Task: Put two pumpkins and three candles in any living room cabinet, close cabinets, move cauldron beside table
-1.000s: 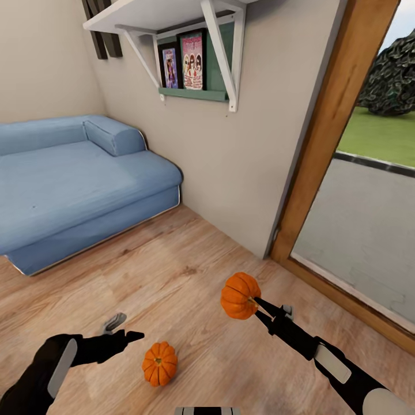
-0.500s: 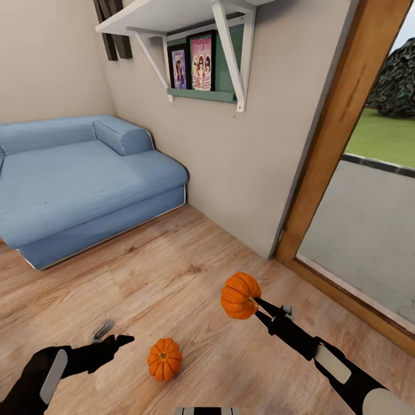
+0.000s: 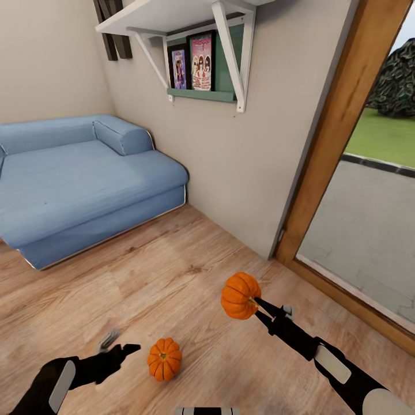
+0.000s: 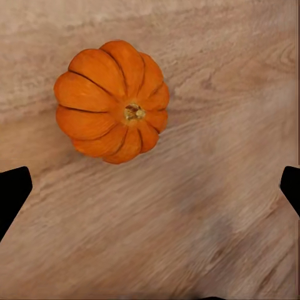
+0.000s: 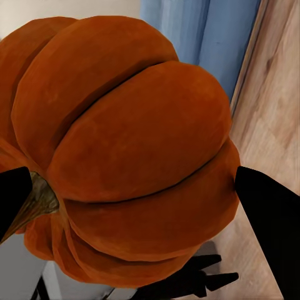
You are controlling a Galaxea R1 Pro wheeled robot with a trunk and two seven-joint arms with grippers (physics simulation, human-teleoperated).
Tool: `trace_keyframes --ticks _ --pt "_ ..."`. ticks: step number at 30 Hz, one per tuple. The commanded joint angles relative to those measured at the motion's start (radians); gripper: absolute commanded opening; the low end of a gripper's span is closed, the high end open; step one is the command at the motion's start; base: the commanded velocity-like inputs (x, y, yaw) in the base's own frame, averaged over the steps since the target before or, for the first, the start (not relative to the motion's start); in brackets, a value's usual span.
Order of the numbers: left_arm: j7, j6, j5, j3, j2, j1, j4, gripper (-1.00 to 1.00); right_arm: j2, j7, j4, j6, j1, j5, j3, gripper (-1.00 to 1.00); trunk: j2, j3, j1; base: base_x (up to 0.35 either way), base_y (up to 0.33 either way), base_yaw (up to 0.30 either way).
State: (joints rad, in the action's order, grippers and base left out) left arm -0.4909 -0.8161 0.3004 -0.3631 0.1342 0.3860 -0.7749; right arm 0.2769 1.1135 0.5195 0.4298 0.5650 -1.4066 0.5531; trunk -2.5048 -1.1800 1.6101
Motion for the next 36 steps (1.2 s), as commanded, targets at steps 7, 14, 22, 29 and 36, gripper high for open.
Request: trace_keyframes --ticks 7,14,22,29,36 --pt "-0.007 -0.003 -0.004 0.000 -0.024 0.001 -0.005 1.00 0.001 -0.004 0.001 0.010 0.001 -0.009 0.005 -1.00 0.000 -0.001 0.000 0.000 0.000 0.000" --pt "-0.009 -0.003 -0.003 0.001 -0.024 0.001 -0.011 1.00 0.001 -0.004 0.001 0.009 0.001 -0.008 0.005 -1.00 -0.002 -0.024 0.002 0.000 0.000 0.000" --pt "-0.009 -0.001 -0.001 -0.002 -0.020 0.023 -0.004 1.00 0.001 -0.003 0.001 -0.009 0.001 -0.005 0.003 -1.00 -0.004 -0.055 0.006 0.000 0.000 0.000" --pt "-0.010 -0.001 -0.001 -0.001 -0.016 0.028 -0.004 1.00 0.000 -0.008 0.000 -0.085 0.001 -0.014 0.001 -1.00 -0.005 -0.082 0.009 0.000 0.000 0.000" --pt "-0.011 -0.001 -0.001 -0.002 -0.015 0.028 -0.005 1.00 0.000 -0.013 0.007 -0.040 0.001 -0.006 0.006 -1.00 -0.007 -0.109 0.012 0.000 0.000 0.000"
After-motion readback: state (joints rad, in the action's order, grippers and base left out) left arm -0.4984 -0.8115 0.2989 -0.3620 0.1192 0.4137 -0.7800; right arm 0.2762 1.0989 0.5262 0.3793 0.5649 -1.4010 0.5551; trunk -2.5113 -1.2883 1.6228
